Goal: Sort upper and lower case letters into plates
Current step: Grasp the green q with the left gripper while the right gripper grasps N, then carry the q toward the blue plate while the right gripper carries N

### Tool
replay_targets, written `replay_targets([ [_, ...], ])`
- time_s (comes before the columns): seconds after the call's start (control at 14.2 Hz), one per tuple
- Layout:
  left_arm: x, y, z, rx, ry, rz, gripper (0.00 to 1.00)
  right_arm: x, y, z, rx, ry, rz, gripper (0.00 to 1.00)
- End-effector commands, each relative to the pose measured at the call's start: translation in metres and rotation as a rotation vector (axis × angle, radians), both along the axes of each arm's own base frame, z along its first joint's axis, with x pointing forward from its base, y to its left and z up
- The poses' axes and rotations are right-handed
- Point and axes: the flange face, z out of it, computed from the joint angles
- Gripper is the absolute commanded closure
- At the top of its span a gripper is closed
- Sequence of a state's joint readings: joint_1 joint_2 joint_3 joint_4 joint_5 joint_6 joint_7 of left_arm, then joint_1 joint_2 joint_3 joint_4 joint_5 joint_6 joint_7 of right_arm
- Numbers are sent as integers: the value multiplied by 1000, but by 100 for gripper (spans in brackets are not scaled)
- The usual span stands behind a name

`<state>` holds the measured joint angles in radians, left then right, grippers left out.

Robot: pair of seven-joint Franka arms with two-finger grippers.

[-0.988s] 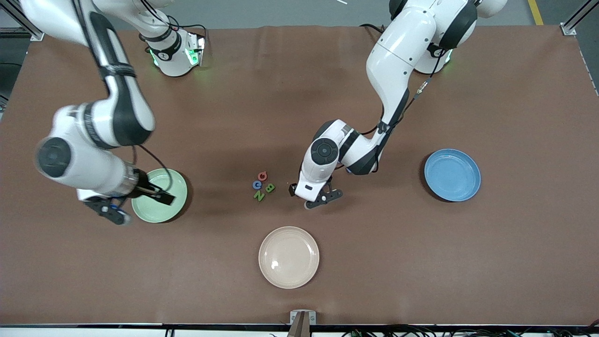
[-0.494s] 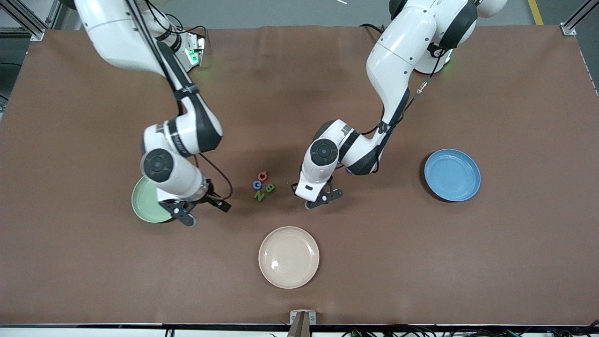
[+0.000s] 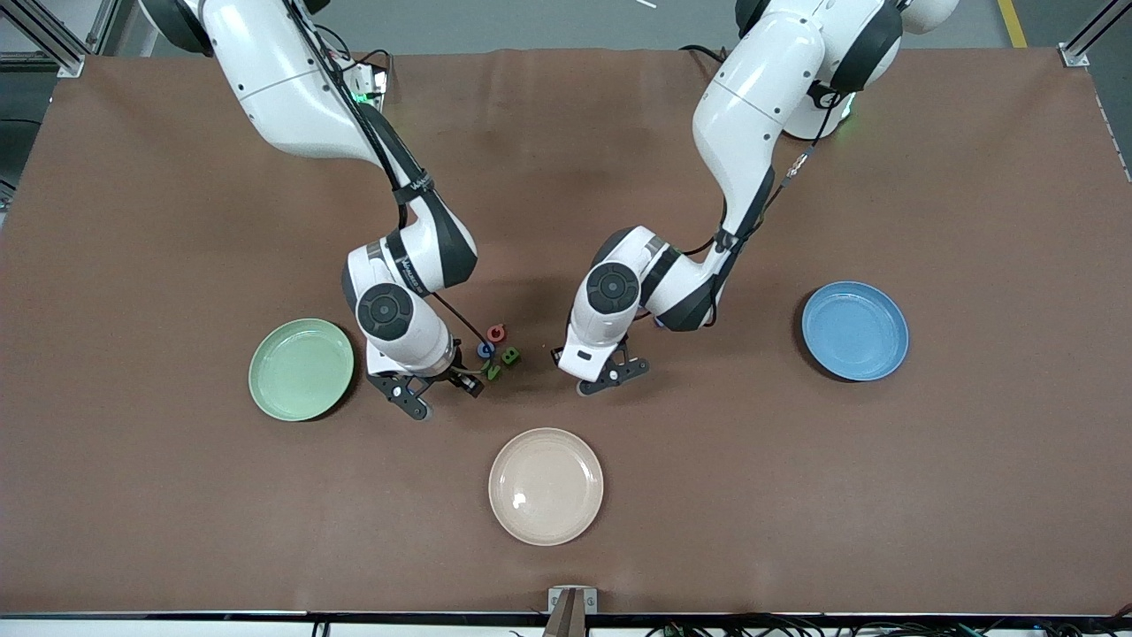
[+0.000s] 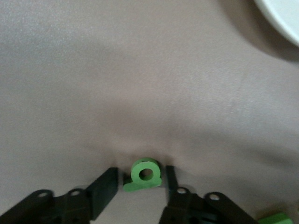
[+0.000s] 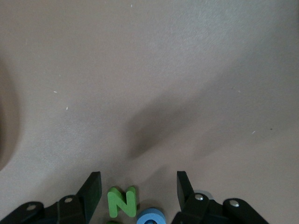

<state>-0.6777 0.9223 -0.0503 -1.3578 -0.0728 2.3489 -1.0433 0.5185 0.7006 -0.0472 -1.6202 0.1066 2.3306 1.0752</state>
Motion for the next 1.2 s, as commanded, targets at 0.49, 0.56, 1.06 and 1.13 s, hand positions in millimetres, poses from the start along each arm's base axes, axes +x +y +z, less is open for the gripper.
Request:
replay_targets([
  [0.49, 0, -2, -3, 10, -4, 23, 80, -2, 35, -25, -10, -12, -31, 35],
  [0.56, 1, -3, 0, 7, -7, 23, 82, -4, 39, -27, -11, -9, -27, 36],
  [1.06, 16, 10, 51, 10, -15, 36, 84, -10, 46, -28, -12, -9, -16, 47],
  [1.13, 22, 20, 62, 13, -13, 47, 84, -11, 47, -29, -12, -8, -13, 50],
])
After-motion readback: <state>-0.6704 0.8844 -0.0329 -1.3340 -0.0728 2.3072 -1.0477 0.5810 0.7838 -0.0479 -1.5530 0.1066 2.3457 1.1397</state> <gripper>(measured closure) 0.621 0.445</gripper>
